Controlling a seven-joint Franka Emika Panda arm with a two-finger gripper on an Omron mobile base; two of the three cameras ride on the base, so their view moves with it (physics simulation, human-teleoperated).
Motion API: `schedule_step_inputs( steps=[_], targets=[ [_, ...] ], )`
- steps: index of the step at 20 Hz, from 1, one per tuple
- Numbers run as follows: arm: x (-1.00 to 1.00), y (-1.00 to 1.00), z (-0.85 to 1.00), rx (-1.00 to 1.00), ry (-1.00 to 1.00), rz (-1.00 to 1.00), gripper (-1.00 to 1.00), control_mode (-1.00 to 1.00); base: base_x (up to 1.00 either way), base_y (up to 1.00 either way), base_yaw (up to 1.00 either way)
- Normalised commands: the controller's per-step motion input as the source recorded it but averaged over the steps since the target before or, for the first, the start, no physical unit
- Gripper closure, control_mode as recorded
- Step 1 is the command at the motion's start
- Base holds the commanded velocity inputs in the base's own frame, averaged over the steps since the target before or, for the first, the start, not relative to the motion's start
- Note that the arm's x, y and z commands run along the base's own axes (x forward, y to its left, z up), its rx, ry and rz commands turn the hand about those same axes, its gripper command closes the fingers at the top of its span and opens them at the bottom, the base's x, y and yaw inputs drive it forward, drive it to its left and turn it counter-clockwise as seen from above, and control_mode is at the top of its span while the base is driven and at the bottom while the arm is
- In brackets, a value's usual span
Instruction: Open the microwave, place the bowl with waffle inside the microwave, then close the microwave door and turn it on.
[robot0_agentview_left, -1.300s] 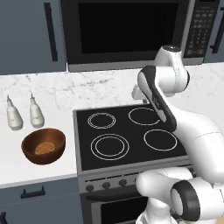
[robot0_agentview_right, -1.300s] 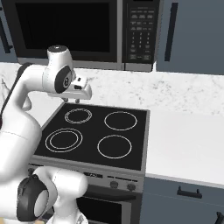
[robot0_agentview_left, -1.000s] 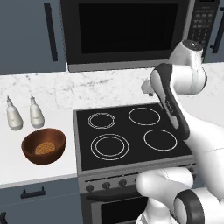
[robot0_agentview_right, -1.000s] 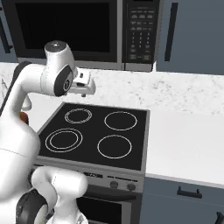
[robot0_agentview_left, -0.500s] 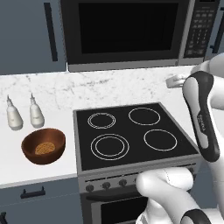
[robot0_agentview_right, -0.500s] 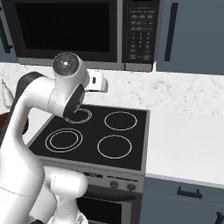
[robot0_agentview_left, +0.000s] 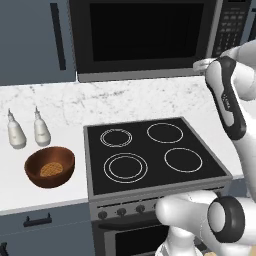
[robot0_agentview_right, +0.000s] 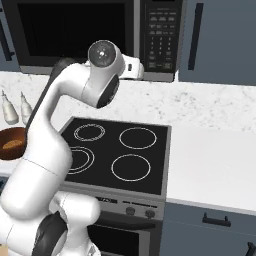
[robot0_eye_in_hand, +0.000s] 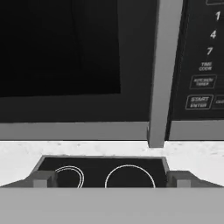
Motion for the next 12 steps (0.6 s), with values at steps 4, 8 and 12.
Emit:
schedule_step_inputs(
  steps=[4,8,12],
  targets=[
    [0.88,-0.64,0.61,0.00,0.00,-0.09,-1.00,-1.00,0.00,0.00,0.00],
    [0.31,-0.50,0.14,0.00,0.00,-0.15,-1.00,-1.00,0.00,0.00,0.00],
    [0.17,0.00,-0.09,0.00,-0.05,-0.08,-1.00,-1.00,0.00,0.00,0.00]
  ],
)
